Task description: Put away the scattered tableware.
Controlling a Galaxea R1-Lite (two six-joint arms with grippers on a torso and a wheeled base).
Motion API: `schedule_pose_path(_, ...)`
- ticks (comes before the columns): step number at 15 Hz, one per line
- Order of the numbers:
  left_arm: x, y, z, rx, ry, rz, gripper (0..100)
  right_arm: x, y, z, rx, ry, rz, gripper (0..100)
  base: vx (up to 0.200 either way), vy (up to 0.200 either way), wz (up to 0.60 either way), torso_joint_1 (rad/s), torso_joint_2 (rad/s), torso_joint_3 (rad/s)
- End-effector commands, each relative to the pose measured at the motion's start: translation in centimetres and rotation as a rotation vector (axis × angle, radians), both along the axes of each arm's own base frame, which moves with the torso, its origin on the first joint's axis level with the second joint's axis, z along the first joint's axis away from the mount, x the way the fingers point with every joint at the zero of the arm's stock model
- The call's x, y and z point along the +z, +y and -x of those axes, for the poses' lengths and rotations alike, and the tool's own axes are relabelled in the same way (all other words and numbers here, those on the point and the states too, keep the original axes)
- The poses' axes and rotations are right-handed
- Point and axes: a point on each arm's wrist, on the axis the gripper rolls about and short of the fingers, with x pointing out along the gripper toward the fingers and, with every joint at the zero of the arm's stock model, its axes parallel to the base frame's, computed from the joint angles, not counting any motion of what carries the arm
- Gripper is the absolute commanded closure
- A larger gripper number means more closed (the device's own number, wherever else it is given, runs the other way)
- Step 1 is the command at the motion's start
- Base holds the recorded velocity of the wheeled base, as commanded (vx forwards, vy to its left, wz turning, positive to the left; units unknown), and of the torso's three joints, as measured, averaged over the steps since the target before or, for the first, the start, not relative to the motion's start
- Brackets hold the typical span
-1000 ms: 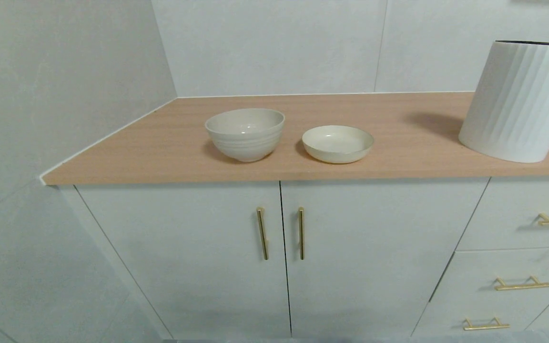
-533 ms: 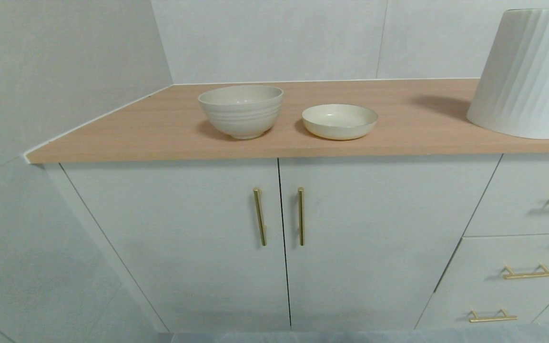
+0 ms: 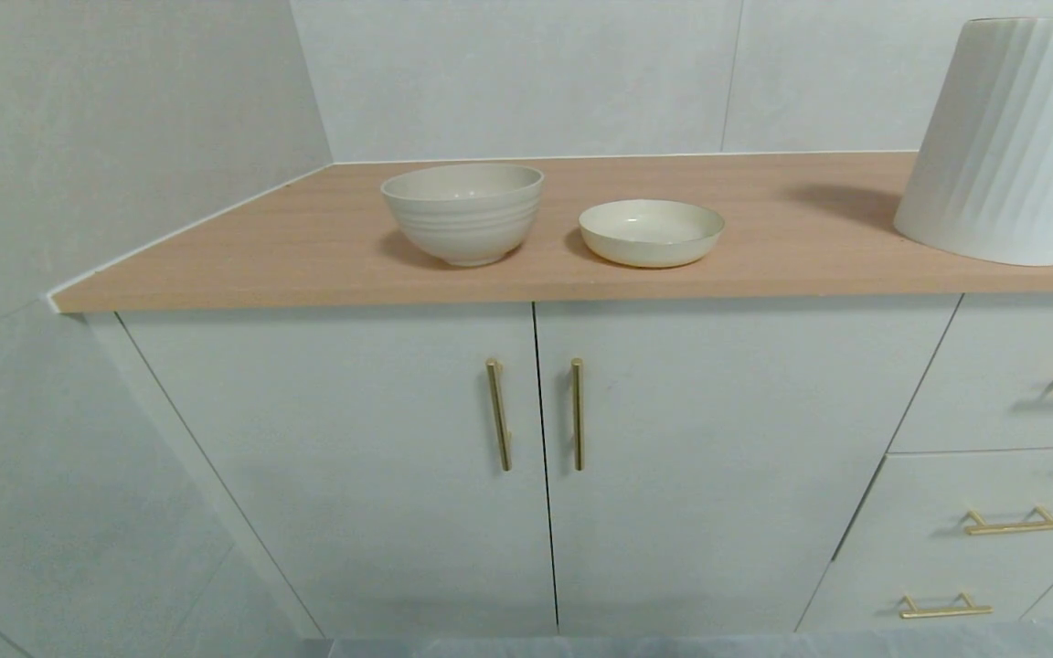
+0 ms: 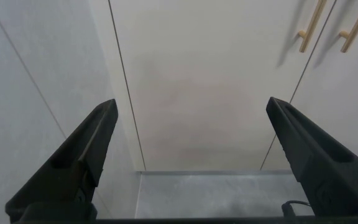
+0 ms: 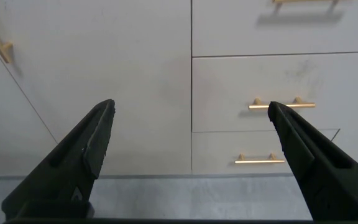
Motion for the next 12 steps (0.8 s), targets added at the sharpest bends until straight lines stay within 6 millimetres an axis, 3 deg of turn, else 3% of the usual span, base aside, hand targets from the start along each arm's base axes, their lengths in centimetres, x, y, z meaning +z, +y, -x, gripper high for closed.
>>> schedule_pose_path(1, 0.0, 0.0, 0.0, 0.000, 0.001, 0.000, 0, 0.0, 0.0, 0.0, 0.001, 0.000, 0.003, 0, 0.000, 0.000, 0.00, 0.000, 0.00, 0.000)
schedule_pose_path(3, 0.0, 0.0, 0.0, 0.000, 0.001, 0.000, 0, 0.0, 0.0, 0.0, 0.004, 0.000, 0.007, 0, 0.000, 0.000, 0.00, 0.000, 0.00, 0.000)
schedule_pose_path(5, 0.0, 0.0, 0.0, -0.001, 0.001, 0.000, 0, 3.2, 0.1, 0.9, 0.060, -0.119, -0.014, 0, 0.000, 0.000, 0.00, 0.000, 0.00, 0.000)
schedule_pose_path(6, 0.0, 0.0, 0.0, 0.000, 0.001, 0.000, 0, 3.5, 0.2, 0.8, 0.083, -0.105, -0.021, 0, 0.000, 0.000, 0.00, 0.000, 0.00, 0.000)
schedule_pose_path(9, 0.0, 0.0, 0.0, 0.000, 0.001, -0.001, 0, 3.6, 0.3, -0.2, 0.129, -0.001, -0.025, 0, 0.000, 0.000, 0.00, 0.000, 0.00, 0.000)
schedule_pose_path(10, 0.0, 0.0, 0.0, 0.000, 0.001, -0.004, 0, 3.9, 0.5, -1.3, 0.232, 0.098, -0.035, 0, 0.000, 0.000, 0.00, 0.000, 0.00, 0.000)
schedule_pose_path(12, -0.1, 0.0, 0.0, 0.000, 0.003, -0.004, 0, 4.0, 0.6, -2.4, 0.272, 0.203, -0.051, 0, 0.000, 0.000, 0.00, 0.000, 0.00, 0.000)
